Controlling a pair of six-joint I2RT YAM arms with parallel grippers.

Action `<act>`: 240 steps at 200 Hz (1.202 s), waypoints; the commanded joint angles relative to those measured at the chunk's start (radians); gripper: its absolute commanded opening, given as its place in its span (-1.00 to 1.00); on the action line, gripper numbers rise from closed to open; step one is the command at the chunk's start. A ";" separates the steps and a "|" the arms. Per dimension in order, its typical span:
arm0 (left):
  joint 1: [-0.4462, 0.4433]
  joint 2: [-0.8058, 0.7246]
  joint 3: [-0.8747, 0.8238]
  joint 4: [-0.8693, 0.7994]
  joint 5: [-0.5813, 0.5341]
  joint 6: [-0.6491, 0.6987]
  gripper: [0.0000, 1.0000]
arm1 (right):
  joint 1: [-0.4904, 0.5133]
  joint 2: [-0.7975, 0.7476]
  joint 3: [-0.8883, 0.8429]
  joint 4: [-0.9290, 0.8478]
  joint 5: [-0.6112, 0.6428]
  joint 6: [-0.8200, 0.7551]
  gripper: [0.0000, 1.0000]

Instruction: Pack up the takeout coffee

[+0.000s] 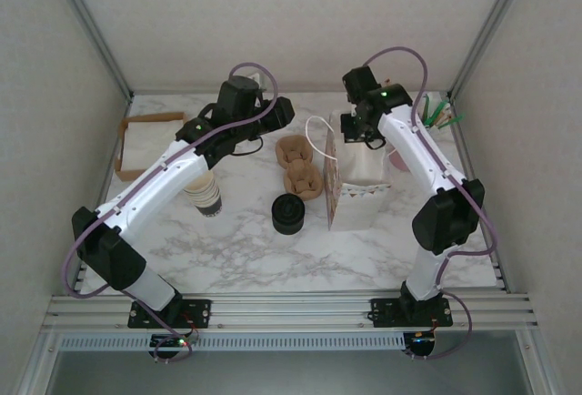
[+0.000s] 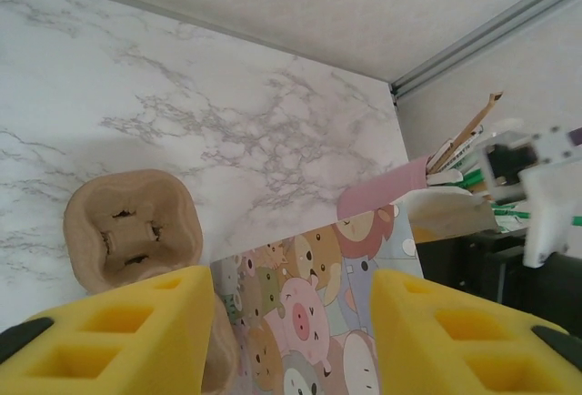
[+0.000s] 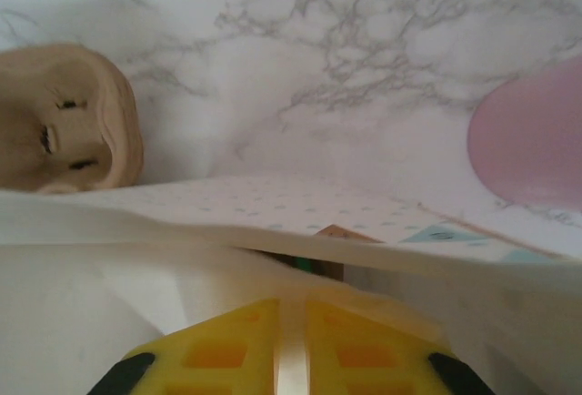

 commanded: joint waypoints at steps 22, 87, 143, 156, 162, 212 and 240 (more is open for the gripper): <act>0.009 -0.029 -0.010 0.031 0.021 -0.002 -0.03 | 0.018 -0.022 -0.041 0.035 -0.002 0.030 -0.73; 0.009 -0.073 -0.014 0.041 -0.005 0.004 0.04 | 0.022 -0.131 0.050 -0.040 0.012 0.037 -0.52; 0.009 -0.206 -0.058 0.051 -0.149 0.041 0.55 | 0.022 -0.312 0.052 -0.038 0.012 0.041 -0.08; 0.009 -0.245 -0.076 0.055 -0.183 0.052 0.69 | 0.022 -0.365 0.044 -0.031 0.010 0.035 0.09; 0.009 -0.265 -0.086 0.056 -0.197 0.057 0.75 | 0.022 -0.388 0.038 -0.024 0.012 0.034 0.19; 0.009 -0.448 -0.212 0.064 -0.332 0.066 0.99 | 0.021 -0.593 -0.048 0.017 0.051 0.026 0.85; 0.009 -0.573 -0.317 0.070 -0.427 0.054 0.99 | 0.022 -0.717 -0.149 0.058 0.111 0.028 0.98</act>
